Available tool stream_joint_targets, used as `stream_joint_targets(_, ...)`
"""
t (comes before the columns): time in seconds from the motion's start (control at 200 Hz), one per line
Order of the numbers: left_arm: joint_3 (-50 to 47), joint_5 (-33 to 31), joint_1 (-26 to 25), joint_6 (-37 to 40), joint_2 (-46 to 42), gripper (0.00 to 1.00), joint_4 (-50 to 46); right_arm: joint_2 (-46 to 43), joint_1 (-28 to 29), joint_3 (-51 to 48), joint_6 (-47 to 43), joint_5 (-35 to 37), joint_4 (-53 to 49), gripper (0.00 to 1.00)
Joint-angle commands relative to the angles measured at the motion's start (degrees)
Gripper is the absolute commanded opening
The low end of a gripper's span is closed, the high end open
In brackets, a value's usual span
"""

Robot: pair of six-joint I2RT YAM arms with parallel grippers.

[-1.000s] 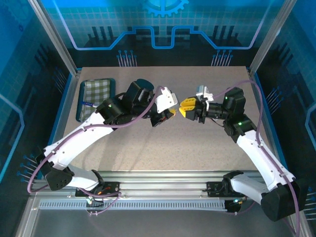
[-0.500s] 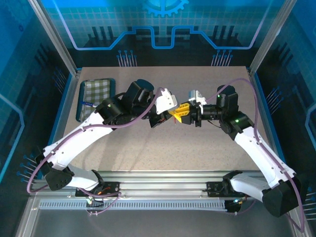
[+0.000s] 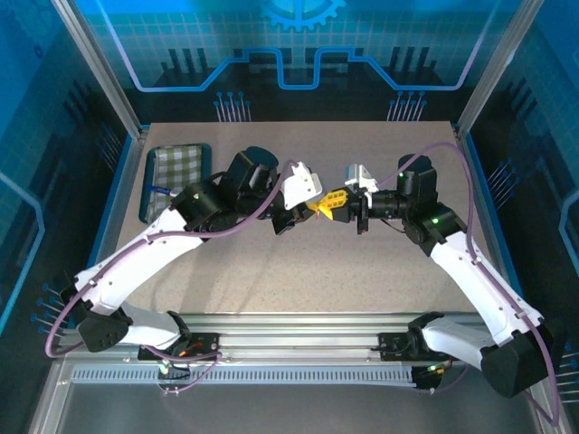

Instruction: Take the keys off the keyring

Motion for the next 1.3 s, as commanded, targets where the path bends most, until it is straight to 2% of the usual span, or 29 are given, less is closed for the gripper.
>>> stream_joint_targets(0.0,-2.7,2.7,1.9,-5.4,-4.3,0.17,8.0,-0.1,0.1,-0.4,4.7,-3.3,7.9,0.0)
stream_joint_targets(0.04,-4.1,3.8,3.3,-7.8,-5.7,0.26,10.3,-0.1,-0.3,-0.9,6.4,-4.0,10.5,0.0)
stream_joint_targets(0.15,-8.7,9.1,7.9,-15.0,-10.0,0.36,18.1,-0.2,-2.2,-4.4,16.6,-6.0,26.5,0.0)
stream_joint_targets(0.26,-11.2,12.9,10.6,-19.7,-11.9,0.38,22.5,1.3,-3.8,-8.2,31.5,-6.4,48.7,0.0)
stream_joint_targets(0.45,-12.6,15.3,11.1,-22.9,-12.0,0.37,27.2,9.9,-4.2,-11.5,58.8,-0.7,88.7,0.0)
stream_joint_targets(0.51,-13.2,16.2,11.0,-24.1,-11.8,0.37,29.3,11.0,-3.6,-11.1,60.6,1.0,89.3,0.0)
stream_joint_targets(0.616,-13.8,17.8,11.0,-25.6,-11.3,0.37,31.6,11.3,-0.9,-10.9,57.8,1.0,89.1,0.0)
stream_joint_targets(1.056,-13.5,23.3,11.0,-29.5,-8.1,0.41,37.0,12.1,0.7,-9.9,59.1,-1.2,89.2,0.0)
stream_joint_targets(1.291,-13.5,25.3,11.0,-30.3,-7.7,0.31,37.4,12.1,0.8,-9.8,59.0,-0.9,89.2,0.0)
